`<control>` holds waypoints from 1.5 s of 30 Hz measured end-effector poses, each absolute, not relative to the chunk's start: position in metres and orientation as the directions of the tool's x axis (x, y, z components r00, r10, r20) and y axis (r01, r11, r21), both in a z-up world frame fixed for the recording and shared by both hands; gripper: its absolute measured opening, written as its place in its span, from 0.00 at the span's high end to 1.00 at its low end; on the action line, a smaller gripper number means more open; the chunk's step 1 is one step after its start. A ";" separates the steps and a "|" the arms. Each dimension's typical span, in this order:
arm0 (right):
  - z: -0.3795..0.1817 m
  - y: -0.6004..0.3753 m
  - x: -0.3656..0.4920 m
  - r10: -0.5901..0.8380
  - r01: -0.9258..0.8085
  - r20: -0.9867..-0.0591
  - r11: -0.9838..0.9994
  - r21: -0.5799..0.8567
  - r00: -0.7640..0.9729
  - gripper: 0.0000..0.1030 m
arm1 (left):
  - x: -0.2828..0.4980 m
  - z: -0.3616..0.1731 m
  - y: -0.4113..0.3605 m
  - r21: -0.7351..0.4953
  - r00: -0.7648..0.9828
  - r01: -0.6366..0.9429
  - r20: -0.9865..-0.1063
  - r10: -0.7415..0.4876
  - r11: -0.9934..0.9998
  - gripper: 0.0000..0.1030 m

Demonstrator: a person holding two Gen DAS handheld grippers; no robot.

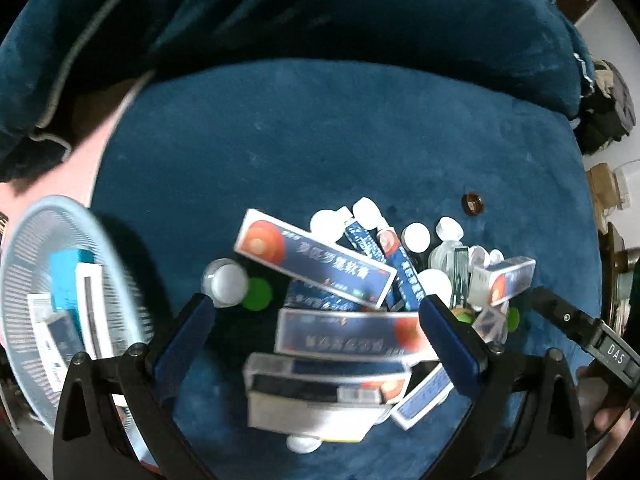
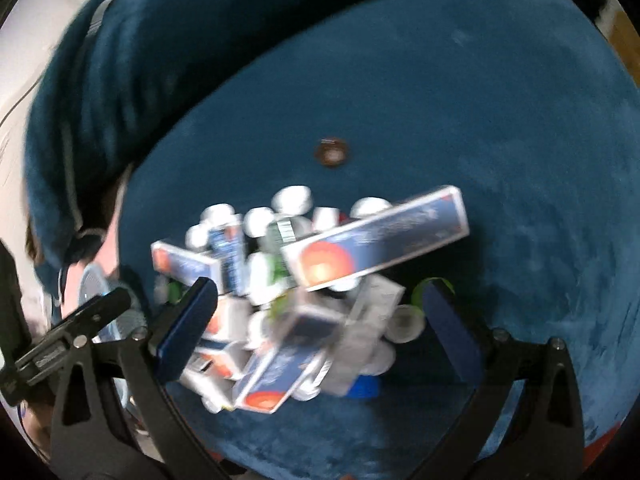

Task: Organize objects
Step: 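Move both tools back over the medicine pile, then grasp a blue ointment box with the left tool while the right grasps another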

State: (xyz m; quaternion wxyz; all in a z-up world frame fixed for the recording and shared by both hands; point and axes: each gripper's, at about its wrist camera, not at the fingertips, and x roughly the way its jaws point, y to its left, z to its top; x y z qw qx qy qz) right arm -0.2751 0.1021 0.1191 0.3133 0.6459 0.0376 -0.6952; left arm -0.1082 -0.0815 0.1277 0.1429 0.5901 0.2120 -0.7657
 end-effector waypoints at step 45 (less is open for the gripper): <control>0.087 0.071 -0.290 -0.376 0.440 -0.927 -0.831 0.341 0.009 0.58 | -0.153 0.077 -0.079 -0.085 -0.199 0.500 -0.980 -0.019 -0.862 0.55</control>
